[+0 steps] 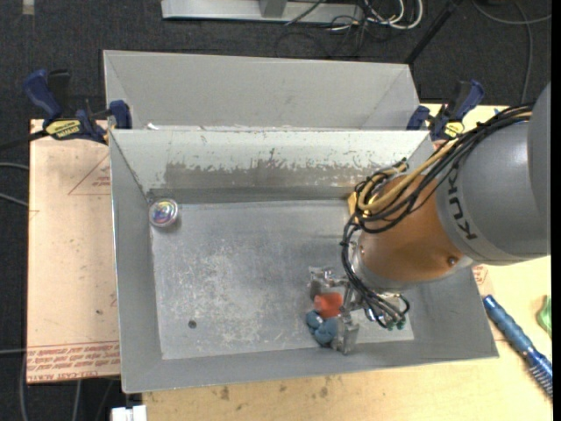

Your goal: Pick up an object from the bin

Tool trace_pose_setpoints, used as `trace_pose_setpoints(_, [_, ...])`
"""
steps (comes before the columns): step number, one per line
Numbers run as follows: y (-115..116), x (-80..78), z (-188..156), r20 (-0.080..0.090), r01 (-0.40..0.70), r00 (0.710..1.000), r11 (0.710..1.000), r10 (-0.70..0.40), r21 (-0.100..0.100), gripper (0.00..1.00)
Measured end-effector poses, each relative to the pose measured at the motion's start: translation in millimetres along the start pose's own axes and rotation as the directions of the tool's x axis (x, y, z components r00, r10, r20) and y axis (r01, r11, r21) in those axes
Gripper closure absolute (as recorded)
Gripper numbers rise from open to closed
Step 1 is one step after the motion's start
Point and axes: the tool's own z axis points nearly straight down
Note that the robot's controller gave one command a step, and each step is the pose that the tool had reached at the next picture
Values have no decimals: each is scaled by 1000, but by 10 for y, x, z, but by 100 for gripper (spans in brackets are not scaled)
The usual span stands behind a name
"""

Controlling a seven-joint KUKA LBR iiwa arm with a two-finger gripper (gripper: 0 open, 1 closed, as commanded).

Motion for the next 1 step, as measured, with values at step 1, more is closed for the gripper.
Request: trace_pose_setpoints(1, [-1,36,15,-13,0,1000,1000,0,-1,100])
